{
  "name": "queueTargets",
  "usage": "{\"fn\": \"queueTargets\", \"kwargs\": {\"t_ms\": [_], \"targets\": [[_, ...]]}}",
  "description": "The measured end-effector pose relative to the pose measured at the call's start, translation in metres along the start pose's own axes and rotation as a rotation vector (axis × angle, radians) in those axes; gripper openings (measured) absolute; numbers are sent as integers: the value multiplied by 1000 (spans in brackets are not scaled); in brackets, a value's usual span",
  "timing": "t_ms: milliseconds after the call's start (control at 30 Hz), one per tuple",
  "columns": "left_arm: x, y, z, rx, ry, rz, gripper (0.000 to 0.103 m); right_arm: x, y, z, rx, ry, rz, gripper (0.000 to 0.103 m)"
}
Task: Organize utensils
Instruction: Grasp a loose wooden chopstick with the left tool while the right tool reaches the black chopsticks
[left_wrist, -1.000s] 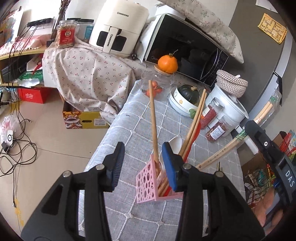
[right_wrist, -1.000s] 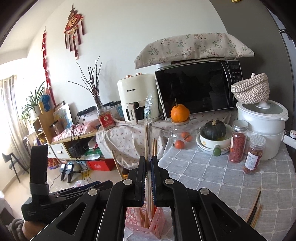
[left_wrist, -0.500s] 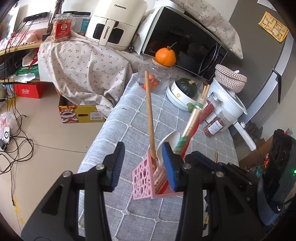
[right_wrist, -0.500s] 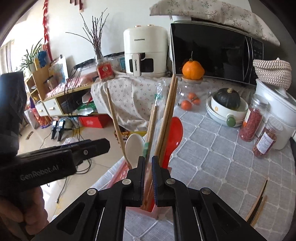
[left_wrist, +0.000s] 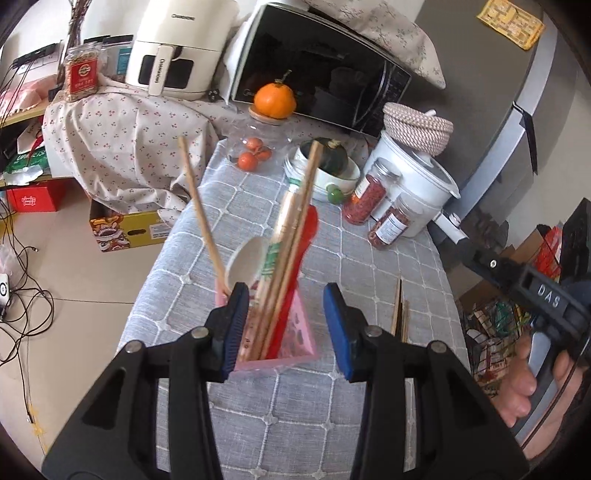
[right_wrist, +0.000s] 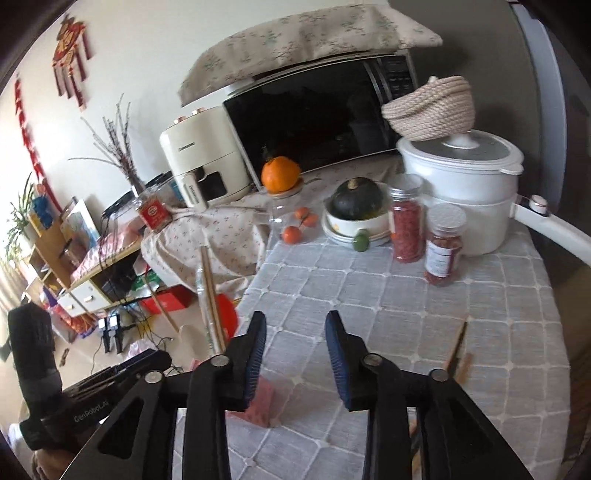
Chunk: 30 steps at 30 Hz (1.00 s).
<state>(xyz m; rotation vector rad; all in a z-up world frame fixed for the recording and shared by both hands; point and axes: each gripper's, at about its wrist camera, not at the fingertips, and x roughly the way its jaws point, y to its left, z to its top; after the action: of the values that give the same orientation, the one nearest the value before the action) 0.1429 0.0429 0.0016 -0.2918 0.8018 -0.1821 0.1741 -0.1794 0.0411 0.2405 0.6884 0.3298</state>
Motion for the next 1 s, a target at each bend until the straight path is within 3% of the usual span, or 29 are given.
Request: {"fn": "queueTargets", "kwargs": {"t_ms": [267,467,567,767,900,1000], "targets": [[47,-72,-30,147,199,-67,50,-30,-104,-11,197,115,-213,47],[100,-112,-50,229,338,-68,50,-24,-156,-27,379,213,-199,47],[130,-127,-54,233,385,-61,50,-25,-167,-29,418,212,-189,45],[186,-161,-51,228,417,-81,48,-24,-167,-32,439,227,-148,39],[209,-175,-56,304,456,2,39,-28,-176,-32,461,221,-143,39],[209,-176,-55,309,437,-7,39,-29,-182,-30,480,215,-129,39]]}}
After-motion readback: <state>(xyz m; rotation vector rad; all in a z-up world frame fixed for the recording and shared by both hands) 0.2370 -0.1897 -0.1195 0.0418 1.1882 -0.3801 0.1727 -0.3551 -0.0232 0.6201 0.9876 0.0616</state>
